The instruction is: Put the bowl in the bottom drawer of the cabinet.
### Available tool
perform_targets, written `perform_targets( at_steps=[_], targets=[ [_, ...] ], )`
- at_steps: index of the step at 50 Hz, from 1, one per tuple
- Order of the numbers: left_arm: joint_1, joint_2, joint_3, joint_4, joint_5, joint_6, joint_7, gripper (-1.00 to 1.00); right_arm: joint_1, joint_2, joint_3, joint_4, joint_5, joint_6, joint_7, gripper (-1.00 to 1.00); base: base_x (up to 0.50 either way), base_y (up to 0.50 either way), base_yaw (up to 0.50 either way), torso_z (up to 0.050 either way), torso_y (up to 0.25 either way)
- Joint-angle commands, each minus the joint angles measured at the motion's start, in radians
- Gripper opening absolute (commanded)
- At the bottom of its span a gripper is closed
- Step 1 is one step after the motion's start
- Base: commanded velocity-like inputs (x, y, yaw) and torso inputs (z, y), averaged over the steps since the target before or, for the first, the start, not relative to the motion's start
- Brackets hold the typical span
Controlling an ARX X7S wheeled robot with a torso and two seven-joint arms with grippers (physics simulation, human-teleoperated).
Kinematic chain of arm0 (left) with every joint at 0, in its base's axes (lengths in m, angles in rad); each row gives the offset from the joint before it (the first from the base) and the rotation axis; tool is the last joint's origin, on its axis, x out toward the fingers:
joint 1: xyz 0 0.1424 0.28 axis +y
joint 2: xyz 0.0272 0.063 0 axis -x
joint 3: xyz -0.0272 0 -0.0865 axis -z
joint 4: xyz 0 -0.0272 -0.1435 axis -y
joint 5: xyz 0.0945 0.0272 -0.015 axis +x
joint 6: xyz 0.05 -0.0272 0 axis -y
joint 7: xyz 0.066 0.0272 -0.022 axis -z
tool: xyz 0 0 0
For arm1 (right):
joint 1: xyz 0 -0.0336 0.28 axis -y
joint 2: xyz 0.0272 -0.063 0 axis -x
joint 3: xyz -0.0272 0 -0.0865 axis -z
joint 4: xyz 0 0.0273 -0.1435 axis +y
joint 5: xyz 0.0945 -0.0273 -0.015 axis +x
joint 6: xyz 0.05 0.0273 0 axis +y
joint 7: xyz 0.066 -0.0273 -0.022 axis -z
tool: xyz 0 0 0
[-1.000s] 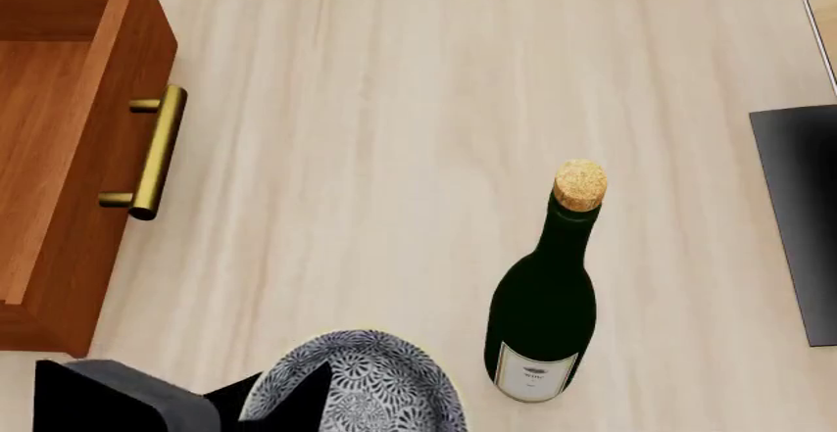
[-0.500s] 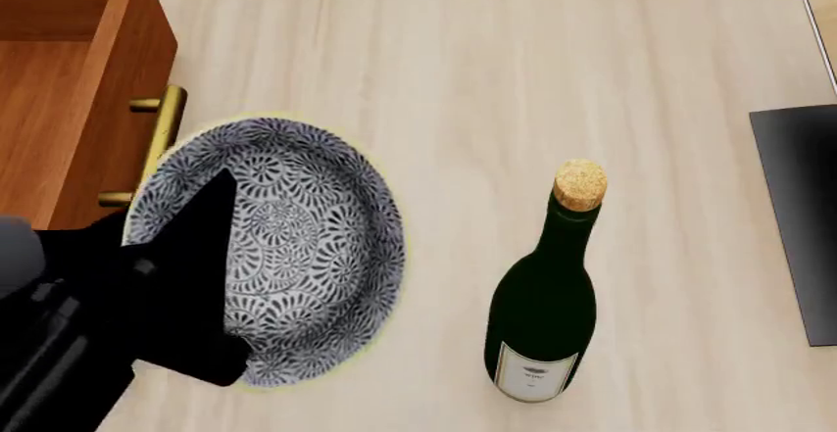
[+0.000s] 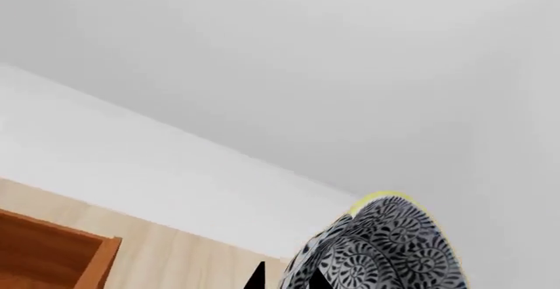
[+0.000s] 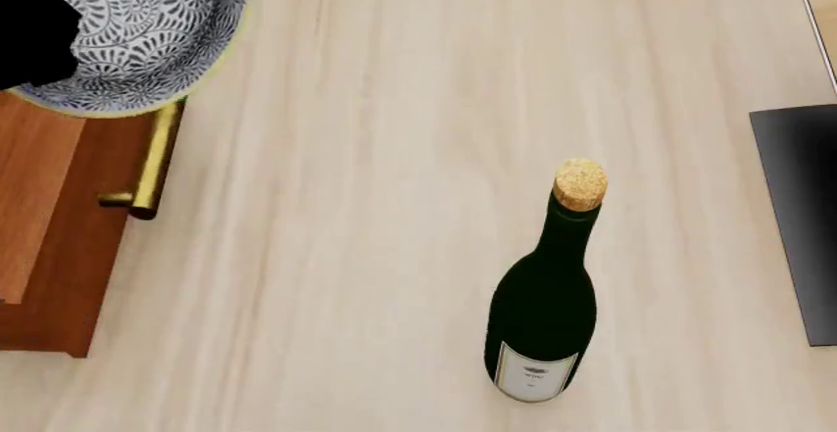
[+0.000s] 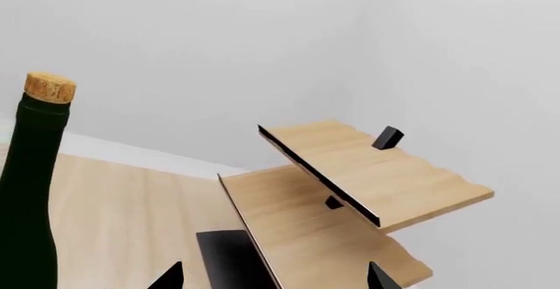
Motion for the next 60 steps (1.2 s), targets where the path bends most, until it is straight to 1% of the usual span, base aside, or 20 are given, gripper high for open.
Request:
perform_targets(
  at_steps=[1, 8, 16, 23, 29, 35, 43, 57, 60],
  targets=[
    [-0.080, 0.020, -0.042, -0.149, 0.003, 0.021, -0.076, -1.00, -0.007, 0.011, -0.011, 0.001, -0.003, -0.002, 0.007, 1.00, 0.00, 0.00, 0.00, 0.000, 0.000],
    [-0.074, 0.053, -0.061, -0.313, 0.012, 0.054, -0.076, -1.00, -0.022, 0.015, -0.013, -0.002, -0.001, -0.008, 0.015, 1.00, 0.00, 0.00, 0.00, 0.000, 0.000],
    [-0.082, 0.082, -0.059, -0.449, 0.027, 0.068, -0.027, -1.00, -0.033, 0.019, -0.017, -0.012, -0.005, -0.002, 0.019, 1.00, 0.00, 0.00, 0.00, 0.000, 0.000],
    [-0.074, 0.098, -0.074, -0.529, 0.027, 0.090, -0.035, -1.00, -0.027, 0.022, -0.027, -0.009, -0.008, 0.010, 0.018, 1.00, 0.00, 0.00, 0.00, 0.000, 0.000],
    [-0.071, 0.136, -0.101, -0.681, 0.014, 0.124, -0.031, -1.00, -0.039, 0.026, -0.030, -0.018, -0.009, 0.011, 0.021, 1.00, 0.00, 0.00, 0.00, 0.000, 0.000],
    [-0.070, 0.167, -0.119, -0.854, 0.008, 0.156, 0.022, -1.00, -0.049, 0.029, -0.033, -0.036, -0.016, 0.024, 0.019, 1.00, 0.00, 0.00, 0.00, 0.000, 0.000],
    [-0.064, 0.155, -0.140, -0.955, 0.013, 0.180, 0.039, -1.00, -0.041, 0.030, -0.048, -0.062, -0.030, 0.055, 0.009, 1.00, 0.00, 0.00, 0.00, 0.000, 0.000],
    [-0.071, 0.211, -0.147, -1.286, 0.035, 0.239, 0.162, -1.00, -0.011, 0.037, -0.058, -0.078, -0.038, 0.100, -0.005, 1.00, 0.00, 0.00, 0.00, 0.000, 0.000],
    [-0.067, 0.219, -0.147, -1.316, 0.036, 0.245, 0.182, -1.00, 0.004, 0.038, -0.067, -0.067, -0.040, 0.105, -0.007, 1.00, 0.00, 0.00, 0.00, 0.000, 0.000]
  ],
)
